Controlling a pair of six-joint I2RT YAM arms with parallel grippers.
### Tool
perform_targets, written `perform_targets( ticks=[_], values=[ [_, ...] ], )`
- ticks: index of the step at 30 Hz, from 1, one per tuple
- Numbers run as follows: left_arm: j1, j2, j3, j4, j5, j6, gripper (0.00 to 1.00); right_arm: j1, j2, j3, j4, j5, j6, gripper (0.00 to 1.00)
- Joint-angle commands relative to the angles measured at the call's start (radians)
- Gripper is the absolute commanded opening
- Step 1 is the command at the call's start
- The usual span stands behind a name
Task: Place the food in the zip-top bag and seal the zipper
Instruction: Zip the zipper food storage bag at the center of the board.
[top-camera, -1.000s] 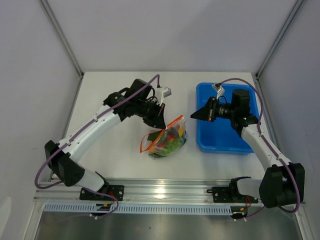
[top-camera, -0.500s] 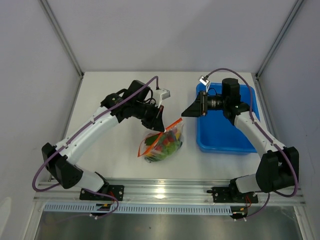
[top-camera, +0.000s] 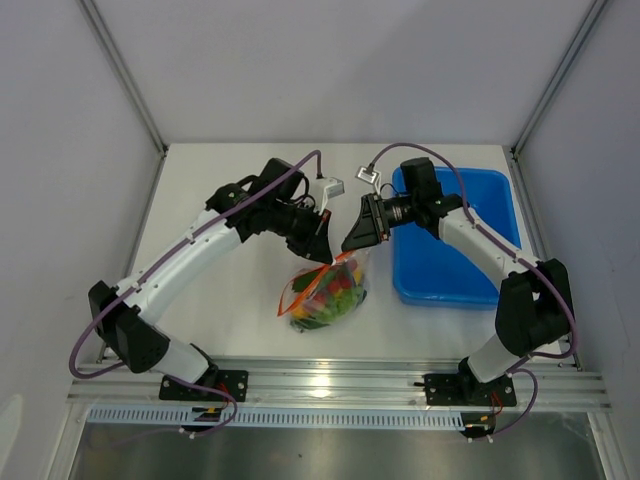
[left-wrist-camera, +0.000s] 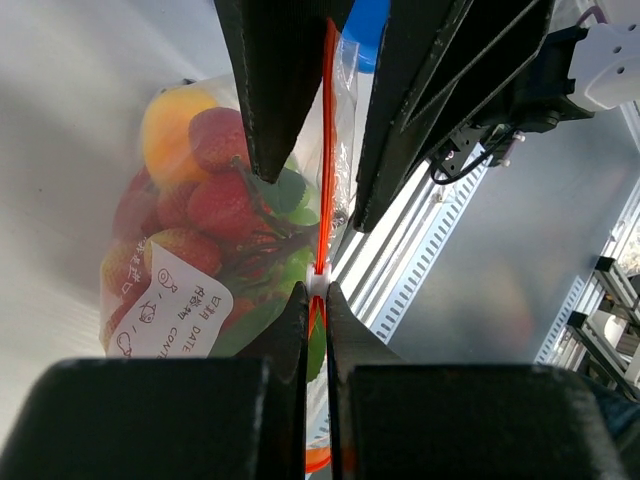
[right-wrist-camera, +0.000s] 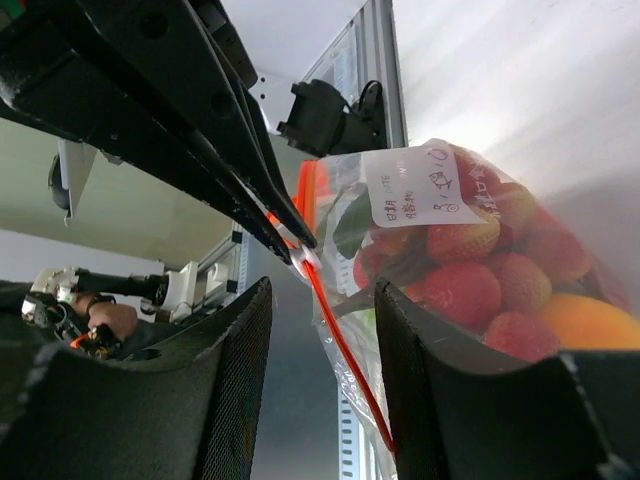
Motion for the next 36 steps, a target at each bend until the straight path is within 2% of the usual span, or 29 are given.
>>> perform_targets(
  ticks=[1,12,15,17,24,30,36],
  values=[
    [0.007,-0.004,0.052,0.036,0.05,0.018,0.01,0.005,-0.01,0.024,-0.024,-0.05,-0.043,0.48],
    [0.01,0.024,0.101,0.019,0.05,0.027,0.01,0.031,-0.001,0.024,-0.158,-0.023,-0.151,0.45],
    [0.01,0.024,0.096,0.021,0.053,0.027,0.01,0.034,0.002,0.024,-0.172,-0.009,-0.169,0.4],
    [0.01,0.024,0.093,0.021,0.056,0.027,0.01,0.035,0.004,0.024,-0.168,-0.001,-0.163,0.33],
    [0.01,0.023,0.087,0.024,0.055,0.027,0.01,0.035,0.008,0.029,-0.137,0.008,-0.126,0.0],
    [0.014,0.013,0.065,0.021,0.03,0.019,0.01,0.031,-0.01,0.014,-0.127,0.131,-0.1,0.0],
    [0.025,-0.023,0.012,0.013,-0.039,0.004,0.01,0.005,-0.093,-0.095,0.018,0.264,-0.001,0.0]
  ],
)
